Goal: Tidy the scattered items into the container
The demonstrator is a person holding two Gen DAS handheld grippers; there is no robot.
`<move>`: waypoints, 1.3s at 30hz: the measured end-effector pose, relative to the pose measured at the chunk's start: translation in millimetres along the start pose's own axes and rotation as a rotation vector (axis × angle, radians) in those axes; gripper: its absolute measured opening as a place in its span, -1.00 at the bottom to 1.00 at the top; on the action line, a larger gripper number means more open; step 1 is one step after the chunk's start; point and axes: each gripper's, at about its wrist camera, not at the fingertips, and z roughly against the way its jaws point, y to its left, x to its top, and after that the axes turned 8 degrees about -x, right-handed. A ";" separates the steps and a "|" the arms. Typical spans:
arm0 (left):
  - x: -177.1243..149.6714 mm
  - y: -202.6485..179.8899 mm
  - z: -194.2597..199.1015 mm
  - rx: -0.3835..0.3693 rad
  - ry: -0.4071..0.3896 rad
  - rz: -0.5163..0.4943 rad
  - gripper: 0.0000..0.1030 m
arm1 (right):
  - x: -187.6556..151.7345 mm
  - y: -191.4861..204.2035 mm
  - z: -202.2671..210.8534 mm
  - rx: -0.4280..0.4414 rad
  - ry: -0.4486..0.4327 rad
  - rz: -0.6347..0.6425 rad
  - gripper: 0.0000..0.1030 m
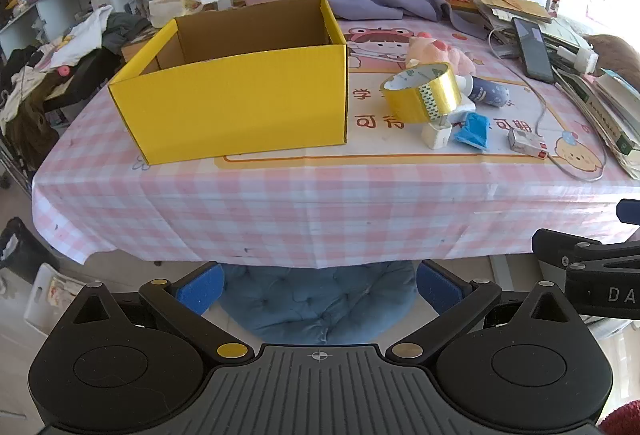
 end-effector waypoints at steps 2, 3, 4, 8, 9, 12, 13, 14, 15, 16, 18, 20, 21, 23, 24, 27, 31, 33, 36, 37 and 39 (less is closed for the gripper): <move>-0.2 -0.1 0.2 -0.001 0.003 -0.001 1.00 | -0.6 -0.2 0.2 0.001 0.000 0.001 1.00; -0.5 0.2 0.4 -0.002 0.003 -0.002 1.00 | -1.1 -0.3 0.3 0.001 0.000 0.002 1.00; -0.7 0.3 0.4 -0.002 0.003 -0.001 1.00 | -1.4 -0.2 0.3 0.000 0.000 0.001 1.00; -1.4 0.1 0.5 -0.002 0.004 0.003 1.00 | -1.8 -0.5 0.3 -0.003 -0.001 0.000 1.00; -1.2 0.2 0.3 -0.003 0.003 0.003 1.00 | -2.1 -0.2 0.5 -0.005 -0.001 -0.001 1.00; -0.5 0.0 0.0 -0.003 0.004 0.000 1.00 | -2.1 -0.9 0.6 -0.007 0.000 -0.005 1.00; -0.2 -0.1 -0.2 -0.003 0.004 0.000 1.00 | -1.9 -1.3 0.5 -0.007 0.001 -0.006 1.00; 0.1 -0.2 -0.4 -0.003 0.004 0.000 1.00 | -1.4 -1.7 0.3 -0.006 0.003 -0.007 1.00; 0.2 -0.1 -0.3 -0.003 0.004 0.000 1.00 | -0.9 -2.0 0.0 -0.006 0.004 -0.008 1.00; 0.2 -0.1 -0.3 -0.003 0.005 0.000 1.00 | -0.7 -2.1 -0.1 -0.006 0.004 -0.007 1.00; 0.1 -0.2 -0.3 -0.004 0.005 0.000 1.00 | -0.7 -2.1 -0.1 -0.006 0.003 -0.007 1.00; 0.1 -0.2 -0.3 -0.004 0.005 -0.001 1.00 | -0.7 -2.1 -0.2 -0.006 0.004 -0.008 1.00; 0.5 0.0 -0.6 -0.004 0.005 -0.001 1.00 | -0.7 -2.1 -0.2 -0.006 0.004 -0.008 1.00; 0.4 0.0 -0.9 -0.004 0.006 0.001 1.00 | -0.8 -2.1 -0.3 -0.006 0.004 -0.007 1.00; 0.6 0.1 -1.1 -0.004 0.006 0.001 1.00 | -0.9 -2.2 -0.3 -0.006 0.004 -0.008 1.00; 0.5 0.7 -1.8 -0.004 0.008 0.004 1.00 | -1.1 -2.8 -0.9 -0.007 0.008 -0.011 1.00; 0.7 2.3 -2.5 -0.006 0.010 0.011 1.00 | -0.9 -3.0 -1.3 -0.007 0.009 -0.011 1.00; 1.1 2.6 -2.3 -0.007 0.010 0.011 1.00 | -0.8 -2.8 -1.6 -0.007 0.008 -0.011 1.00; 1.7 2.6 -1.8 -0.009 0.007 0.006 1.00 | -0.8 -2.1 -2.0 -0.007 0.008 -0.011 1.00; 1.9 2.7 -1.5 -0.010 0.006 0.004 1.00 | -0.8 -2.0 -2.0 -0.007 0.008 -0.012 1.00; 2.1 2.8 -1.3 -0.010 0.004 0.002 1.00 | -0.7 -1.8 -2.0 -0.007 0.008 -0.012 1.00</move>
